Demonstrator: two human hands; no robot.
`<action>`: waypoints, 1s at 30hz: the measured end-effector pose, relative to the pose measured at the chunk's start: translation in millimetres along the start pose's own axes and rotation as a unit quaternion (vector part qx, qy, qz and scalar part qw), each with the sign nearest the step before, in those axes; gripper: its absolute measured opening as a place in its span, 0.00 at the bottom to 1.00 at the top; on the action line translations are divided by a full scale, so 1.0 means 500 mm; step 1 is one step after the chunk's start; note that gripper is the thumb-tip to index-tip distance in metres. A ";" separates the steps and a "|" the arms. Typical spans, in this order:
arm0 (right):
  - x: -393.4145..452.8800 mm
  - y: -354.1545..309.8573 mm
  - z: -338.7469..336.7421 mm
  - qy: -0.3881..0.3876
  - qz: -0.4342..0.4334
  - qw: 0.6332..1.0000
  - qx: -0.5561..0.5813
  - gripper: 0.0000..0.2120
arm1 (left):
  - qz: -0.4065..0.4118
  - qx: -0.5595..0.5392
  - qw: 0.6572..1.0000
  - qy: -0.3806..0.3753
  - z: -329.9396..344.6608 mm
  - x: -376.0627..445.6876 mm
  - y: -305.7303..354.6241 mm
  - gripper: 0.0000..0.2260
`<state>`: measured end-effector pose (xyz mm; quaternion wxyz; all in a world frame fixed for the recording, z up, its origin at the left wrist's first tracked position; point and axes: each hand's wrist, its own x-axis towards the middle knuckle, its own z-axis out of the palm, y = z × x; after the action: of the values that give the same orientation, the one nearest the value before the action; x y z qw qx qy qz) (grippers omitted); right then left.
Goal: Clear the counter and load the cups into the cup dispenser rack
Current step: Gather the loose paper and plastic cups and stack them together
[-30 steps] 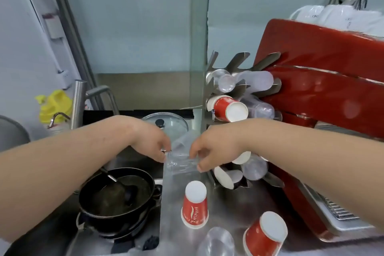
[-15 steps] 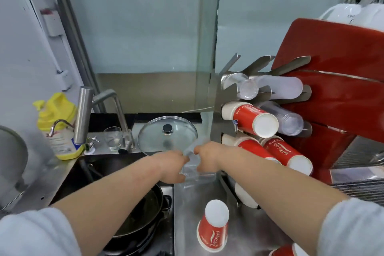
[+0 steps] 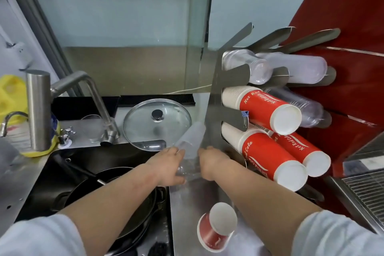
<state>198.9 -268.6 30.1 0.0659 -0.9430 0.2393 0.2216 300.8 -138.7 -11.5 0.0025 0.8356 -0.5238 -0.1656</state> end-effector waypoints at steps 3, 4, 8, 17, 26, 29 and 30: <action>0.020 0.000 0.017 -0.016 0.001 1.000 0.015 0.25 | 0.025 -0.002 1.000 0.006 0.015 0.013 -0.007 0.41; 0.027 -0.001 0.023 -0.019 0.003 1.000 0.018 0.26 | 0.030 -0.004 1.000 0.009 0.020 0.017 -0.008 0.41; 0.045 -0.002 0.036 -0.005 0.010 0.999 0.033 0.25 | 0.029 -0.019 0.999 0.012 0.024 0.028 -0.010 0.37; 0.047 0.002 0.059 0.024 0.006 1.000 0.019 0.27 | 0.021 -0.047 0.999 0.013 0.037 0.030 -0.021 0.30; 0.015 -0.009 0.030 0.042 -0.056 0.997 -0.044 0.28 | 0.013 -0.049 0.998 0.025 0.024 -0.024 -0.033 0.38; -0.002 -0.013 0.005 0.057 -0.084 0.994 -0.039 0.30 | 0.008 -0.044 0.998 0.048 0.018 -0.042 -0.035 0.36; -0.007 -0.014 -0.004 0.059 -0.092 0.993 -0.033 0.32 | -0.001 -0.057 0.997 0.051 0.014 -0.047 -0.034 0.35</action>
<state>200.0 -261.6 33.8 0.0410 -0.9740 0.1476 0.1668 304.4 -109.4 -14.7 0.0769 0.8418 -0.5119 -0.1527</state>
